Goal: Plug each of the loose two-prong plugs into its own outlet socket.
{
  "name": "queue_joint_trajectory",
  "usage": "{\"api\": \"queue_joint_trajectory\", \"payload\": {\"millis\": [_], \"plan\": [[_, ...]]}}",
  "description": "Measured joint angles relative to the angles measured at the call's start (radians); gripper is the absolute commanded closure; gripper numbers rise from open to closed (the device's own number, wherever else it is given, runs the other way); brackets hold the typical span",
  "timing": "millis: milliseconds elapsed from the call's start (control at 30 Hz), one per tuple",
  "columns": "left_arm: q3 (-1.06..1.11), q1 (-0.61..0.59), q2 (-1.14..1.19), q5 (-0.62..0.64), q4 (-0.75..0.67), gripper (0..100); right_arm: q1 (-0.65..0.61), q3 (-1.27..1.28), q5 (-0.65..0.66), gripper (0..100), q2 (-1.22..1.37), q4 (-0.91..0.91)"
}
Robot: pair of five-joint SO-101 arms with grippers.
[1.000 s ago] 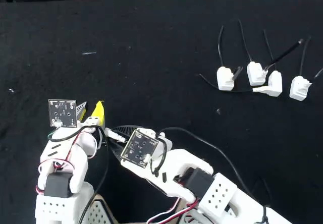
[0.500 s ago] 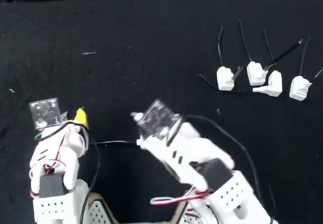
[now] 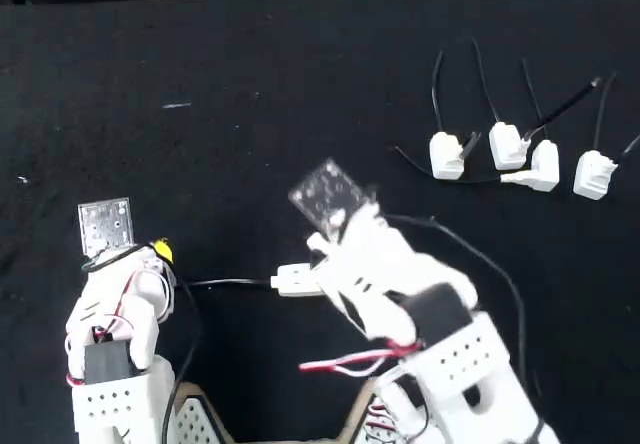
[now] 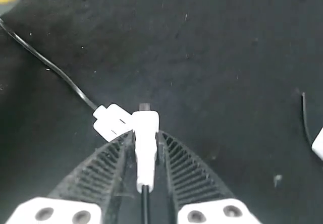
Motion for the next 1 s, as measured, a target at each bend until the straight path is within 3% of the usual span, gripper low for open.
{"api": "queue_joint_trajectory", "payload": {"millis": [200, 567, 800, 1000], "plan": [[0.0, 0.0, 0.0, -0.003, -0.012, 87, 0.0, -0.276, -0.115, 98.7, 0.33, 0.124], [0.003, 0.0, 0.0, -0.006, -0.012, 87, 0.0, -0.586, -0.522, 98.7, 0.864, 0.27], [0.003, 0.0, 0.0, -0.006, -0.012, 87, -0.02, -0.706, -0.54, 98.7, 1.048, 0.466], [0.003, 0.0, 0.0, -0.006, -0.012, 87, -0.038, -0.746, -0.54, 98.7, 1.135, 0.483]]}}
